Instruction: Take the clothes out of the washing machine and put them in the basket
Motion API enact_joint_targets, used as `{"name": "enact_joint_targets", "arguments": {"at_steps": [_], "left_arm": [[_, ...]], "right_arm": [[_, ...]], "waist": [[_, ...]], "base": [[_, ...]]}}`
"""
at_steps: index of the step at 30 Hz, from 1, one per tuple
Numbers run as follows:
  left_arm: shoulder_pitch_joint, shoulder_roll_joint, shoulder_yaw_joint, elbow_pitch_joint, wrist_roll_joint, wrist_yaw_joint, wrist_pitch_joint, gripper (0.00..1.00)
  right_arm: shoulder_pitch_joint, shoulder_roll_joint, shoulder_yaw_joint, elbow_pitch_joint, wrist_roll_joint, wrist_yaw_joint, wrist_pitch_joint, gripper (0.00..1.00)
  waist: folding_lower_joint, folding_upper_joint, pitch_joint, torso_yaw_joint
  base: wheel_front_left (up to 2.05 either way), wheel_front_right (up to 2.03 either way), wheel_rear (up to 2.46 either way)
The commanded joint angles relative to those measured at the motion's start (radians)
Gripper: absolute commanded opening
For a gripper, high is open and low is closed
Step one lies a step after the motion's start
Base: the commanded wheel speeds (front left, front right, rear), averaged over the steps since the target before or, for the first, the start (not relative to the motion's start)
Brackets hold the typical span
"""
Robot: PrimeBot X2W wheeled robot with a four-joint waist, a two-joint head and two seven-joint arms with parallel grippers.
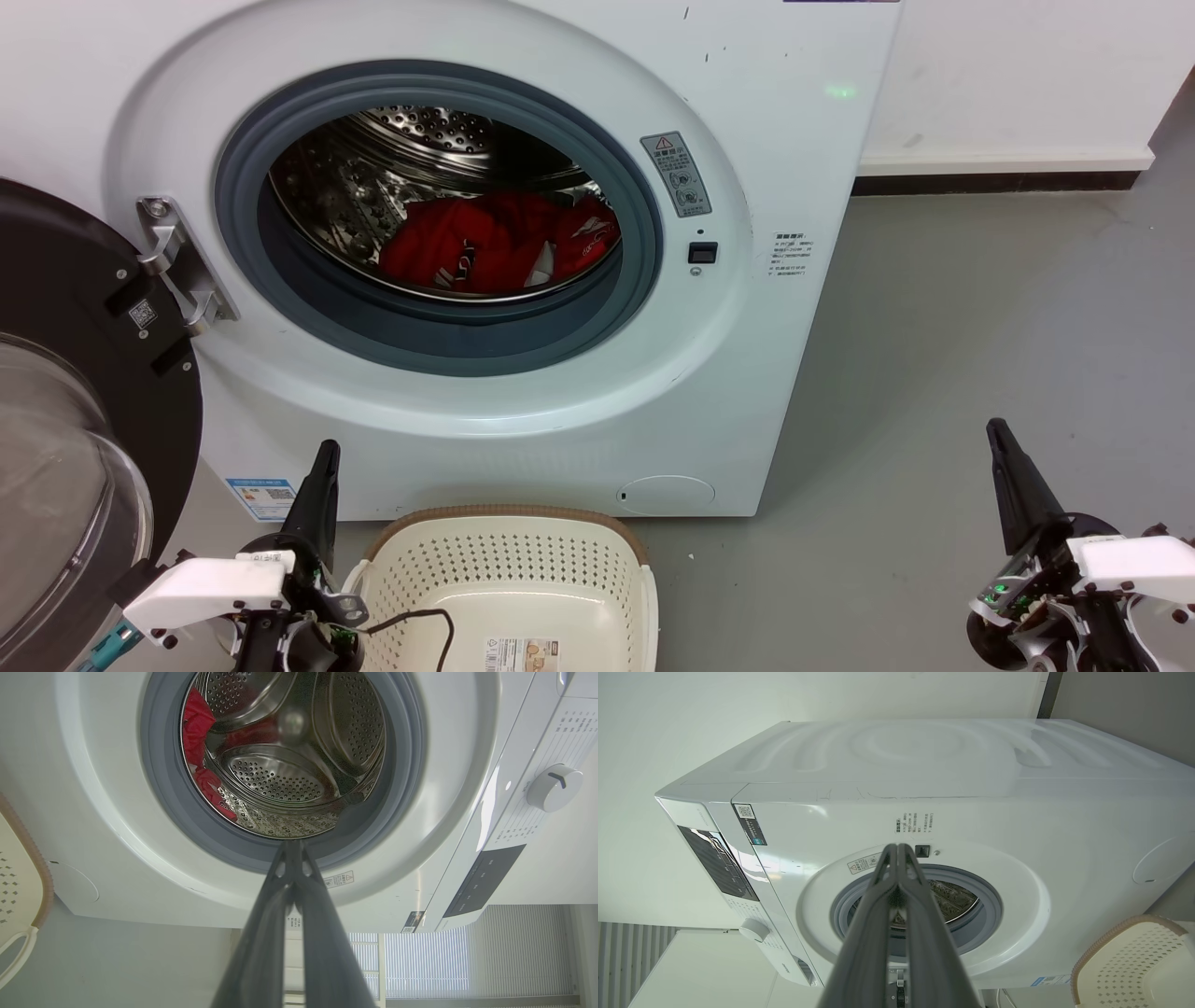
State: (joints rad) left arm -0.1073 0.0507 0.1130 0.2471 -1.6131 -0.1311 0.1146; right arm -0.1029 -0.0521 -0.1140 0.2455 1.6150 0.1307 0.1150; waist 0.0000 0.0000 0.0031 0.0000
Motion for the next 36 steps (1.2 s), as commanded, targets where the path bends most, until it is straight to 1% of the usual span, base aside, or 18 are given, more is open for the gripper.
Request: {"name": "enact_joint_targets", "arguments": {"at_steps": [1,36], "left_arm": [[-0.005,-0.001,0.002,-0.001,0.0,-0.001,0.002,0.0],[-0.005,-0.001,0.002,-0.001,0.0,-0.001,0.002,0.0]], "right_arm": [[-0.011,0.003,0.0,0.0,-0.004,0.0,0.0,0.0],[-0.011,0.003,0.001,0.0,-0.004,0.0,0.0,0.0]], "waist": [[0.0,0.0,0.0,0.0],[0.0,0.0,0.0,0.0]], "base": [[0.0,0.0,0.0],[0.0,0.0,0.0]]}}
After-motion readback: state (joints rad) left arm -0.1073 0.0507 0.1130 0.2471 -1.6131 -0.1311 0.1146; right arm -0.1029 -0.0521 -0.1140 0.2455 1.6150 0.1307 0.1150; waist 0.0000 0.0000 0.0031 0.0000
